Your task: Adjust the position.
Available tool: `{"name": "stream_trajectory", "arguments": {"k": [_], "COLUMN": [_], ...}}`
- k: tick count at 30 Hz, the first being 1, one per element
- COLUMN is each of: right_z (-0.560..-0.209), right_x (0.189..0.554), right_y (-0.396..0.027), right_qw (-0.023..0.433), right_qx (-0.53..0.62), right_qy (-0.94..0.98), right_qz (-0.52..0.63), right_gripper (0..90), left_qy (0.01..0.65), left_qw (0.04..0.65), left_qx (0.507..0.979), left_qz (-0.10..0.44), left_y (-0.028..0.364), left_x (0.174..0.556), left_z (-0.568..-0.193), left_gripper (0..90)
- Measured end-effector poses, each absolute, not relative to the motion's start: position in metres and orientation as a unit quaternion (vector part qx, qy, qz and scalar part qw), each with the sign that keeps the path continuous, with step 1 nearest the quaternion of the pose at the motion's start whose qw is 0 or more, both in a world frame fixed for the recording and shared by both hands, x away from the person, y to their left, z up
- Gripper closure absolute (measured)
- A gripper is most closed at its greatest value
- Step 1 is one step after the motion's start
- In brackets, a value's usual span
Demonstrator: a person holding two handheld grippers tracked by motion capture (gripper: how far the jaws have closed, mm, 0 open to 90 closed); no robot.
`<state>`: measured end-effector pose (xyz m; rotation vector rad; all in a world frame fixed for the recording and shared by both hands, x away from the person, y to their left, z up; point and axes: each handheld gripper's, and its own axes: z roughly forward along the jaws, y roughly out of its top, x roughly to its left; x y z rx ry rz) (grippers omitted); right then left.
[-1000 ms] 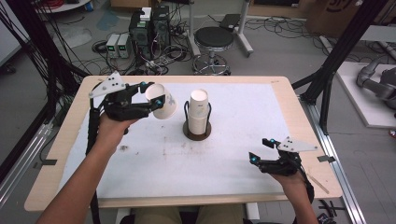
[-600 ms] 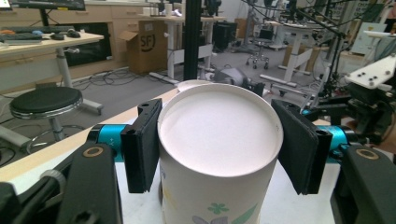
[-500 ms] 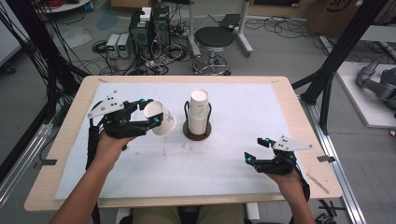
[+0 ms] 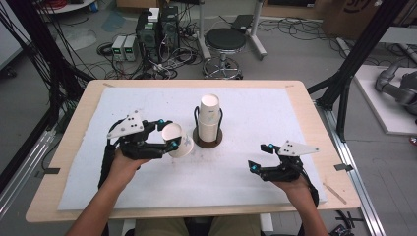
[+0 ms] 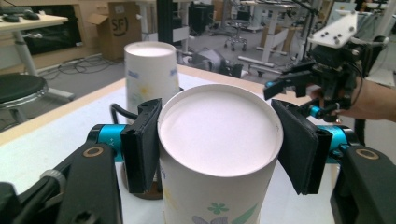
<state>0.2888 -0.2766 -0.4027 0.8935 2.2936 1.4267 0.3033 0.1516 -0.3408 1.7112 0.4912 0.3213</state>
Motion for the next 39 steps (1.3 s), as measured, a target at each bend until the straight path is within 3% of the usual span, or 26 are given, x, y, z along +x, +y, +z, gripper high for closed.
{"name": "stream_trajectory", "arguments": {"k": [22,39], "right_z": [-0.382,-0.388], "right_x": [0.305,0.304], "right_y": [-0.205,-0.184], "right_qw": [0.073,0.051], "right_qx": [0.178,0.144], "right_qy": [0.826,0.832], "right_qz": [0.529,0.533], "right_gripper": [18.9,18.9], "left_qy": [0.175,0.150], "left_qw": [0.604,0.598], "left_qx": [0.771,0.783], "left_qz": [0.101,0.078], "left_y": [0.127,0.104], "left_x": [0.297,0.297], "left_z": [-0.351,-0.353], "left_gripper": [37.1,37.2]}}
